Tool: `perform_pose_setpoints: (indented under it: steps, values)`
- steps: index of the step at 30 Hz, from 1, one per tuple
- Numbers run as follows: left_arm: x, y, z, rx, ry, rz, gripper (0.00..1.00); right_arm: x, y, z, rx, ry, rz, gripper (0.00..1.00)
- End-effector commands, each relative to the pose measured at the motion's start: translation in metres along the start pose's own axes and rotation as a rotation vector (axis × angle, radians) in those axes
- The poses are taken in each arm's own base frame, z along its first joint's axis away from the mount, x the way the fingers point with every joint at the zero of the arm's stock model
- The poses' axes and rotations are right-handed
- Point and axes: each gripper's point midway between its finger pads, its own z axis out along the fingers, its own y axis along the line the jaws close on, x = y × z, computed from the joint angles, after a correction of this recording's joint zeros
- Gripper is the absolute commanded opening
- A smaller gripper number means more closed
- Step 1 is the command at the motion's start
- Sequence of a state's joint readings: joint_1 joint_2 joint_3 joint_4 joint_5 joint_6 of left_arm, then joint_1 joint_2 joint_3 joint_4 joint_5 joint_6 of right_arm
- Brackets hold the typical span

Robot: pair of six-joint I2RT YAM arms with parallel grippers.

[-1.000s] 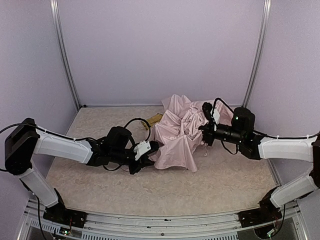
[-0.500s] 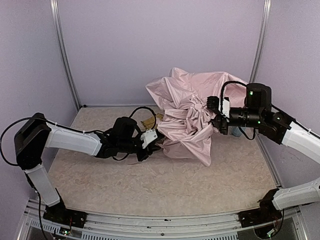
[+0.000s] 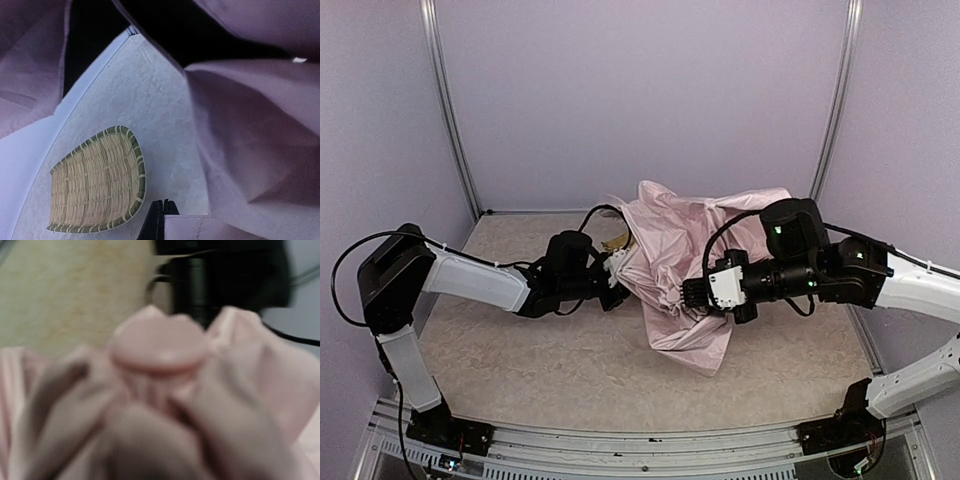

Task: Put away the umbrella

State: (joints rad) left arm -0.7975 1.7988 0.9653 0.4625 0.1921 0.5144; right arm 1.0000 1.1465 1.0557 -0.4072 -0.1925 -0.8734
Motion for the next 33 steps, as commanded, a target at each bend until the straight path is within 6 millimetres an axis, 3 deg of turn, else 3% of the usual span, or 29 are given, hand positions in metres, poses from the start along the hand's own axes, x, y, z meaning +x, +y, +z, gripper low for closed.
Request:
perform_pose_setpoints:
  steps: [1,9,18,21,24,26,28,32,33]
  values:
    - [-0.001,0.015,-0.009,-0.085,-0.027,-0.009,0.0,-0.004,0.036,0.017,-0.118,-0.02,0.018,0.05]
    - [0.041,0.023,-0.032,-0.184,0.04,-0.061,0.0,0.004,0.055,0.058,-0.167,-0.042,-0.047,0.03]
    - [0.023,0.09,-0.042,-0.435,-0.082,0.049,0.02,0.005,0.03,0.066,-0.091,0.01,-0.155,0.01]
    - [0.044,0.089,-0.03,-0.414,-0.017,0.044,0.03,0.008,0.031,0.075,-0.089,0.012,-0.175,0.0]
    - [0.062,0.073,-0.024,-0.372,0.032,0.022,0.05,0.022,0.053,0.095,-0.156,0.022,-0.165,0.0]
    - [0.073,0.061,-0.022,-0.355,0.068,0.028,0.08,0.035,0.067,0.108,-0.193,0.055,-0.156,0.0]
    - [0.09,0.064,-0.022,-0.393,0.142,0.018,0.12,0.047,0.078,0.118,-0.221,0.095,-0.136,0.0]
    - [0.104,0.086,-0.028,-0.485,0.193,-0.102,0.32,0.058,0.094,0.128,-0.248,0.15,-0.092,0.0]
    - [0.103,0.093,-0.031,-0.512,0.194,-0.127,0.44,0.061,0.099,0.129,-0.254,0.163,-0.081,0.0]
